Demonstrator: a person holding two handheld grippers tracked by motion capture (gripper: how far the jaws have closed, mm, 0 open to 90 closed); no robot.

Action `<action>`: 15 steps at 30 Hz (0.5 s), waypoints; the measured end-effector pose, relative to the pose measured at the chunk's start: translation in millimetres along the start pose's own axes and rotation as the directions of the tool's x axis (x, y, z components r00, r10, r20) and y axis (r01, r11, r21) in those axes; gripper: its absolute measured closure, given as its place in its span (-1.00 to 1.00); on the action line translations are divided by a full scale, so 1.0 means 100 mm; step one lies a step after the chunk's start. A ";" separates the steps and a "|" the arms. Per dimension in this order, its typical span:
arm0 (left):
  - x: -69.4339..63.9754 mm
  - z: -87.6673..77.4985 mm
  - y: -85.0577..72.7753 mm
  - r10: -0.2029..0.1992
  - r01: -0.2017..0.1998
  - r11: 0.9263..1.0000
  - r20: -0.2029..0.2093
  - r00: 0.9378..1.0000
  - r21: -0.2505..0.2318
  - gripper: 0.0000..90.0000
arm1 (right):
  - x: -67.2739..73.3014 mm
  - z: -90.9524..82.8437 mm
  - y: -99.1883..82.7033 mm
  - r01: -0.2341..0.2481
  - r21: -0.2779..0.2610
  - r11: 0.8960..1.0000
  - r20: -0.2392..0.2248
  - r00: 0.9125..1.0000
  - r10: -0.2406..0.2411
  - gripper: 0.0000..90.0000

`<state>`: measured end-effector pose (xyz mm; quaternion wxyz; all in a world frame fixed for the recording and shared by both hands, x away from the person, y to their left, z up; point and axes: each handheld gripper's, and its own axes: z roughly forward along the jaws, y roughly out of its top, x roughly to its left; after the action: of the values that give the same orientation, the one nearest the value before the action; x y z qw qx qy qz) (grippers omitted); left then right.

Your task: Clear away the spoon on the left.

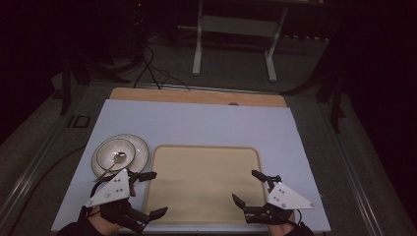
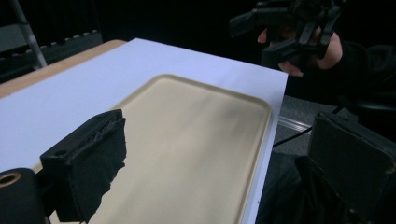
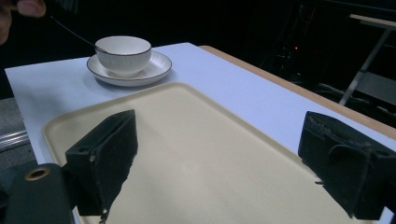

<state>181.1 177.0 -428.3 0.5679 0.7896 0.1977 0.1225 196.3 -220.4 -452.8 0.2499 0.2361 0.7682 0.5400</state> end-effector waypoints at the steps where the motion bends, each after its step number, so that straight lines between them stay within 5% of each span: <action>1: 0.00 -0.01 0.03 0.004 -0.004 1.000 -0.005 1.000 -0.003 -0.89 | 0.00 0.00 0.00 -0.001 0.001 1.000 -0.001 1.000 0.001 -0.73; 8: 0.05 -0.10 0.20 0.013 -0.013 1.000 -0.044 0.999 -0.004 -0.88 | 0.01 0.00 0.00 0.006 0.000 1.000 -0.005 1.000 -0.006 -0.73; 15: 0.13 -0.22 0.26 -0.012 0.011 1.000 -0.125 0.992 -0.016 -0.87 | 0.02 0.00 0.01 0.008 0.002 1.000 -0.005 1.000 -0.008 -0.73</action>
<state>188.3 194.3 -396.9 0.5609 0.7750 0.2366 0.1700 195.1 -218.6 -452.6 0.2499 0.2316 0.7704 0.5389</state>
